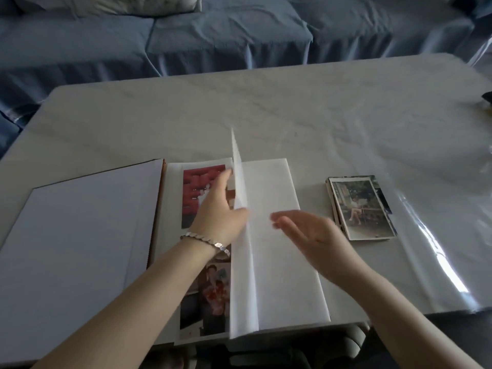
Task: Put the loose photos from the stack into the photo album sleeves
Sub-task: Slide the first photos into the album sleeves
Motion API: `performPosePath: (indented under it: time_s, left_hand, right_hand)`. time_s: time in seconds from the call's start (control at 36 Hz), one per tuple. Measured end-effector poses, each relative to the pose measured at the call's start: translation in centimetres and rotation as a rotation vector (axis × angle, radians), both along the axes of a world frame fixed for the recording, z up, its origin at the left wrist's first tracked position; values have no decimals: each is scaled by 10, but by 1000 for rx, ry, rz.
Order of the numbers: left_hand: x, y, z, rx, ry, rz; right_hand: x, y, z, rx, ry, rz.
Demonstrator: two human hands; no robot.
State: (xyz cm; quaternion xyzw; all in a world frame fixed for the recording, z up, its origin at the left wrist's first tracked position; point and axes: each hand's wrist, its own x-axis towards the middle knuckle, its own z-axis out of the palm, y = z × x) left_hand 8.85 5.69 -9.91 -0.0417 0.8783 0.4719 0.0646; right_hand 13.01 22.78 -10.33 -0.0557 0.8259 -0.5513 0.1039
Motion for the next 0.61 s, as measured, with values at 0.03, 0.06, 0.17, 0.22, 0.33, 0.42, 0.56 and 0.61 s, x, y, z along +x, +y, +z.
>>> performPosePath:
  time_s: [0.03,0.06,0.17,0.22,0.33,0.42,0.56,0.61]
  left_hand:
    - [0,-4,-2,-3,38,8]
    - [0,-9,-4,-11,60,7]
    - [2,-29,-13,-247,90,-28]
    - [2,-35,-19,-401,99,-55]
    - [6,-40,-33,-624,56,-128]
    - [7,-37,-42,-671,38,-222]
    - [7,-37,-54,-720,0,-238]
    - [8,-38,-56,-779,18,-240]
  right_hand:
    - [-4,10,-3,101,45,-75]
    - [-9,20,-8,206,91,-148]
    - [-26,62,-26,502,138,-362]
    - [-31,78,-33,595,68,-416]
    - [-39,93,-40,781,-73,-449]
    - [-42,96,-40,897,-178,-425]
    - [-46,96,-37,882,-237,-457]
    - [-48,96,-36,872,-275,-463]
